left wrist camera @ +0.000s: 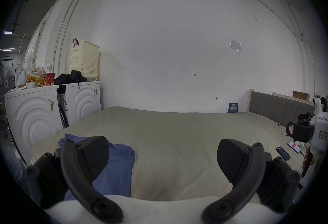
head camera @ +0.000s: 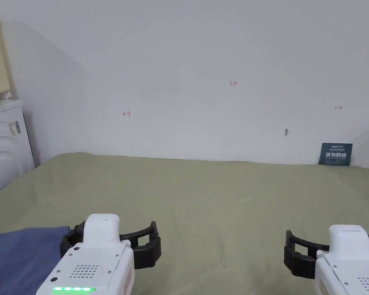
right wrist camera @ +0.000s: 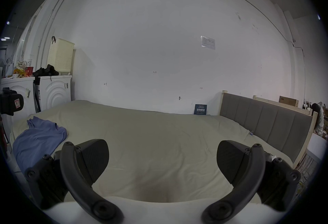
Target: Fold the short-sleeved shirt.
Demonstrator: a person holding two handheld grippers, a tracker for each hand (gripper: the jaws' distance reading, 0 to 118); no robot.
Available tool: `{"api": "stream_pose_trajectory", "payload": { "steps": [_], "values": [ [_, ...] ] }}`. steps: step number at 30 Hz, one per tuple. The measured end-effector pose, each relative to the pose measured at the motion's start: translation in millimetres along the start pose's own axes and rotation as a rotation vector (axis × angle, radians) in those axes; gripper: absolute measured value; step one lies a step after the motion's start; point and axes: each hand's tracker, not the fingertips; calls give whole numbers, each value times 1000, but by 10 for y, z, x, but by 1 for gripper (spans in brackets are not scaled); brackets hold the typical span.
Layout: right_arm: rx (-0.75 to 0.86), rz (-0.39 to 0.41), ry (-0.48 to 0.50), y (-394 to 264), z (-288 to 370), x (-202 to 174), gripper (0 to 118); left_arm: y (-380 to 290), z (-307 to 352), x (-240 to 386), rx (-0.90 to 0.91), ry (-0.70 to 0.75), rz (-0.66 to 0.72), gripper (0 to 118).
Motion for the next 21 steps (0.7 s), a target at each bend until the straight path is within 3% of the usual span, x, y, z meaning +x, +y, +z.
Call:
{"api": "stream_pose_trajectory", "payload": {
  "steps": [21],
  "values": [
    [-13,-26,-3,37,-12,21,118,60,-31,-42,13,16,44,118]
  ]
}}
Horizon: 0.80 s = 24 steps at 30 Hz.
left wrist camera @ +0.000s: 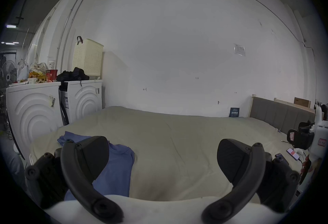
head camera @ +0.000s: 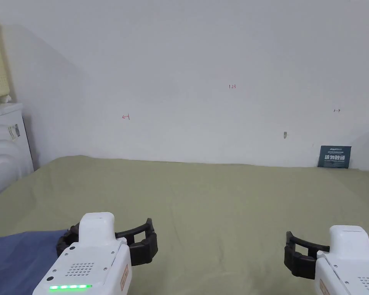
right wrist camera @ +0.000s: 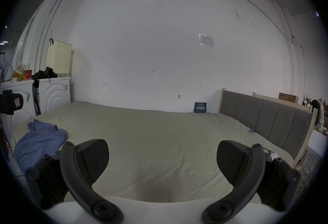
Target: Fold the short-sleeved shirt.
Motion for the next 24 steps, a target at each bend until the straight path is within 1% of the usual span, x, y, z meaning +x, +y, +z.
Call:
{"api": "stream_pose_trajectory", "payload": {
  "steps": [10,13,15,16,17,18,19,20,21,22,24],
  "values": [
    [1,24,0,69,-30,-22,118,11,-64,32,5,14,-20,118],
    [3,32,-4,54,-29,-33,117,26,-40,12,-2,-5,2,118],
    [-13,18,14,19,-27,-16,116,15,-14,-4,-3,-20,6,118],
    [-22,0,41,-18,-28,-4,110,-5,-5,14,0,-15,-8,113],
    [-25,6,33,-35,-18,3,80,-24,6,32,13,-3,-31,89],
    [-38,30,8,-72,-18,-19,38,-57,5,51,27,26,-74,38],
    [-91,52,-32,-124,-15,-39,0,-94,-7,46,7,52,-97,0],
    [-53,43,-22,-118,30,-50,0,-105,7,13,17,15,-50,0],
    [-76,18,-2,-143,42,-17,0,-109,9,-22,-2,-10,-30,0],
    [-99,13,15,-152,45,-12,0,-127,-4,-19,-14,-14,-31,0],
    [-108,33,4,-153,68,-60,0,-143,-19,-15,-27,-1,-57,0]
  ]
}}
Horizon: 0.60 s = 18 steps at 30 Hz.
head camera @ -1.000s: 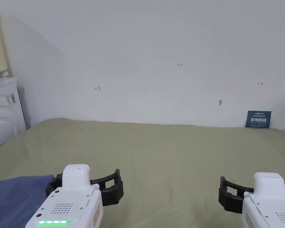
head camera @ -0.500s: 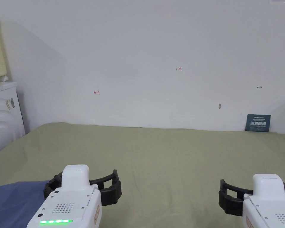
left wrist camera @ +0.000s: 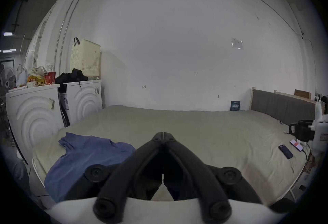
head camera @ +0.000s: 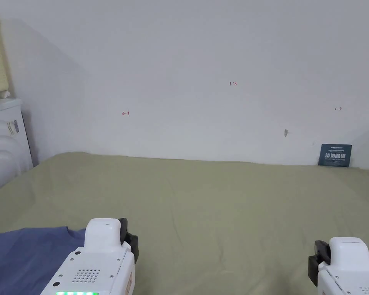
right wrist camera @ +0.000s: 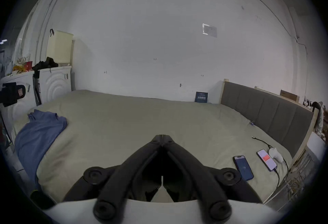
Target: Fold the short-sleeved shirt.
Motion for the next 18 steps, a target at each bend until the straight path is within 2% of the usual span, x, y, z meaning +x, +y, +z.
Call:
{"api": "stream_pose_trajectory", "payload": {
  "steps": [5,7,11,18],
  "values": [
    [4,-19,45,158,-64,-71,0,55,38,-113,-9,22,6,0],
    [29,-7,82,269,-92,-208,0,99,96,-224,-3,60,5,0],
    [30,-7,216,443,-219,-662,0,177,377,-617,18,179,12,0],
    [62,25,494,603,-268,-1761,0,151,1088,-1281,15,394,-3,0]
  ]
}}
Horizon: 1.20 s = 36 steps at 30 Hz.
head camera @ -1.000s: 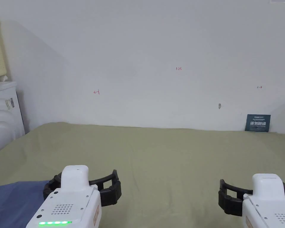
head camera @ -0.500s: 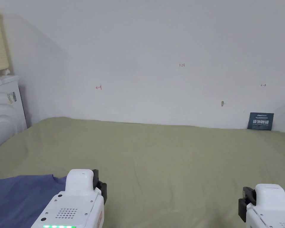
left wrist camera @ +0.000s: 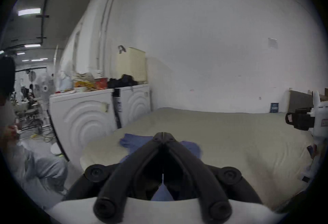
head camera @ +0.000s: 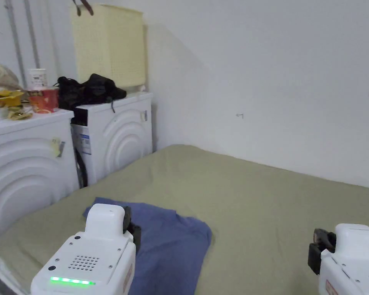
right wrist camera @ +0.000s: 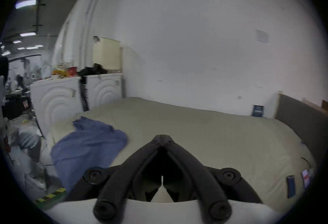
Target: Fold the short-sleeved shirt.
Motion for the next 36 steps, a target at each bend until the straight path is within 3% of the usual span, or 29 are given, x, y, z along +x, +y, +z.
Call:
{"api": "stream_pose_trajectory", "payload": {
  "steps": [6,14,20,23,26,29,31,33,34,35,36],
  "values": [
    [15,18,149,27,-100,-562,0,-42,105,-312,-43,62,-6,0],
    [-22,12,151,-100,-264,-467,0,-146,-126,-285,-99,43,16,0],
    [-95,18,89,-309,-453,-254,0,40,-1117,-116,-213,-78,-29,0],
    [-133,30,73,-432,-591,-175,0,262,-1953,15,-316,-260,-47,0],
    [-202,56,72,-564,-777,-113,0,446,-2994,226,-668,-438,-78,0],
    [-224,56,64,-687,-862,-41,0,276,-3693,453,-1046,-489,-112,0],
    [-250,37,47,-759,-897,36,0,19,-3985,578,-1171,-448,-152,3],
    [-270,26,33,-826,-932,120,0,-242,-4092,687,-1164,-413,-170,13],
    [-280,24,29,-861,-954,165,0,-359,-4131,728,-1138,-424,-170,40],
    [-292,25,22,-888,-965,193,0,-487,-4167,738,-1148,-438,-158,88],
    [-301,24,18,-921,-985,230,0,-655,-4202,710,-1165,-426,-142,116]
  ]
}}
